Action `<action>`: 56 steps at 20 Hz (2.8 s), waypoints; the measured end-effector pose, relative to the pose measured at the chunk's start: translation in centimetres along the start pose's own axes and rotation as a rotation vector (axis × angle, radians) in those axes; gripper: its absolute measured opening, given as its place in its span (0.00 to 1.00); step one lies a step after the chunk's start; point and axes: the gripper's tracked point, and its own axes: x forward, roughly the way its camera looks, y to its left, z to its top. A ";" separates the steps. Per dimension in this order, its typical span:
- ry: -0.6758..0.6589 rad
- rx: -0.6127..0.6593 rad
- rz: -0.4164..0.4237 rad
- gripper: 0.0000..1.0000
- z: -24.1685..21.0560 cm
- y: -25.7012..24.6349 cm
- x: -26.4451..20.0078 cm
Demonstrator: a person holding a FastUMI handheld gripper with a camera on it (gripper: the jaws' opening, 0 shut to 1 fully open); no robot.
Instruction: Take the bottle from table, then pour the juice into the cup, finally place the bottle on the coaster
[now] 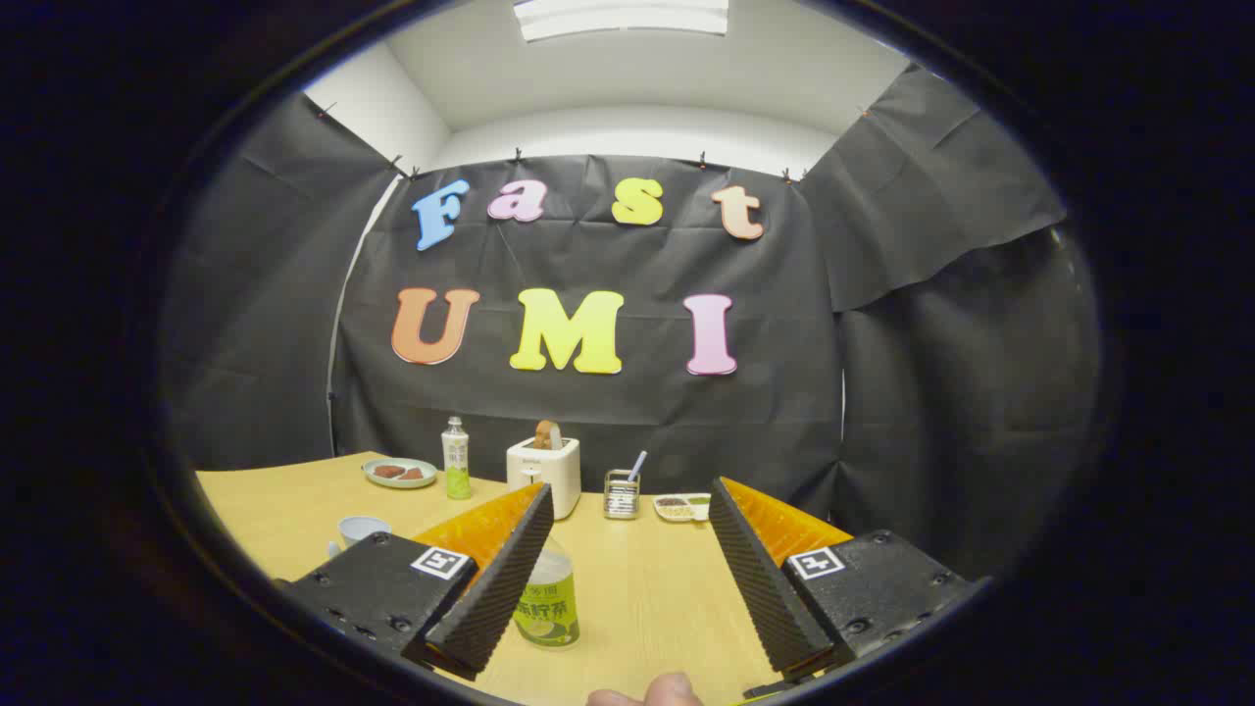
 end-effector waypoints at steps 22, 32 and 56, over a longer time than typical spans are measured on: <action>0.018 -0.002 0.010 1.00 -0.3 0.6 0.6; 0.024 -0.027 0.026 1.00 -0.9 1.6 0.9; 0.039 -0.002 0.039 1.00 -1.3 0.0 -1.0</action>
